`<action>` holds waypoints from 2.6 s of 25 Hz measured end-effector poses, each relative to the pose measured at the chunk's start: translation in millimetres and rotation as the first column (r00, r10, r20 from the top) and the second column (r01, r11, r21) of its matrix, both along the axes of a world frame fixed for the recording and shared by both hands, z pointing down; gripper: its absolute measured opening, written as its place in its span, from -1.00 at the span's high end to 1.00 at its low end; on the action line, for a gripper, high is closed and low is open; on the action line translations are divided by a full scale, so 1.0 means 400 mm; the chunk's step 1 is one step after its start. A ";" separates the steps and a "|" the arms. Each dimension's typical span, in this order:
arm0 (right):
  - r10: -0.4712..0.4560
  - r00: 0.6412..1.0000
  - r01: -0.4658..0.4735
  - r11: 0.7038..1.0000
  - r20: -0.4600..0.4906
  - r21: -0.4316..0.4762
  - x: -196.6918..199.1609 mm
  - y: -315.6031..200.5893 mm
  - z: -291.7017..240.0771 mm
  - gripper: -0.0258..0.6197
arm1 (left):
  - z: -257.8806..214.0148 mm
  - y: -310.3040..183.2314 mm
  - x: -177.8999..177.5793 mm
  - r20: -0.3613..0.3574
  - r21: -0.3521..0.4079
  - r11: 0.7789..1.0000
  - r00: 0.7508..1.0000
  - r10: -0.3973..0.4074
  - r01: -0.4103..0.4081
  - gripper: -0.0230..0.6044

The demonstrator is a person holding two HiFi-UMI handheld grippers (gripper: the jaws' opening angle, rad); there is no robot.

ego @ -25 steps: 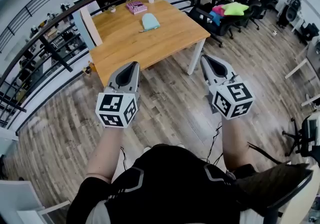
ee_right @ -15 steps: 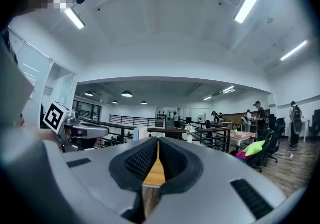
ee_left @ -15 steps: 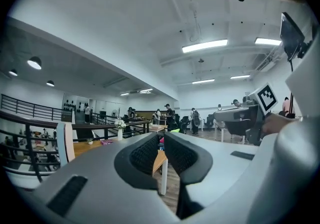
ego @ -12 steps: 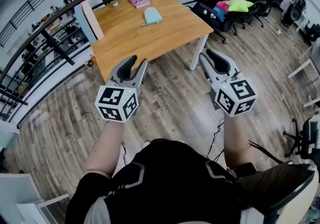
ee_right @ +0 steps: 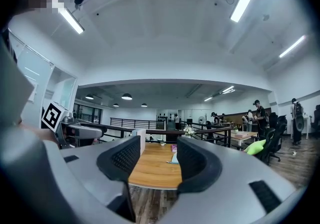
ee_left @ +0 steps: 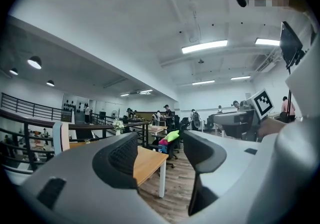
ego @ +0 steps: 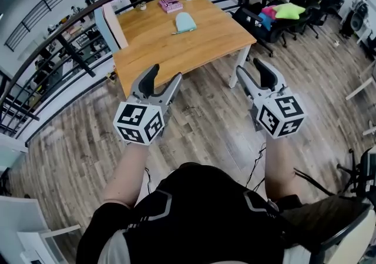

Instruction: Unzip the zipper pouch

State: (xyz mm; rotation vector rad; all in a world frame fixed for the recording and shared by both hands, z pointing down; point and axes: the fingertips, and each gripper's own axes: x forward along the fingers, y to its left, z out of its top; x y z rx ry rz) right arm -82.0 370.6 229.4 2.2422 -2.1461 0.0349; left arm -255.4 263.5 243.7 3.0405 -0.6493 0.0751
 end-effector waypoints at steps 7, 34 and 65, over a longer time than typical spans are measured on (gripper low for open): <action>-0.053 0.999 0.053 0.999 -0.005 -0.012 0.056 0.025 0.024 0.19 | 0.022 0.020 0.065 0.010 0.002 1.000 1.000 -0.026 0.026 0.01; -0.097 0.995 0.096 0.990 -0.010 -0.103 0.230 -0.492 0.099 0.21 | 0.078 -0.498 0.265 0.023 0.009 1.000 1.000 -0.011 0.011 0.01; -0.260 0.966 0.259 0.958 0.014 -0.124 0.428 -1.125 0.161 0.25 | 0.175 -1.045 0.392 0.033 -0.050 0.986 0.987 -0.156 0.157 0.02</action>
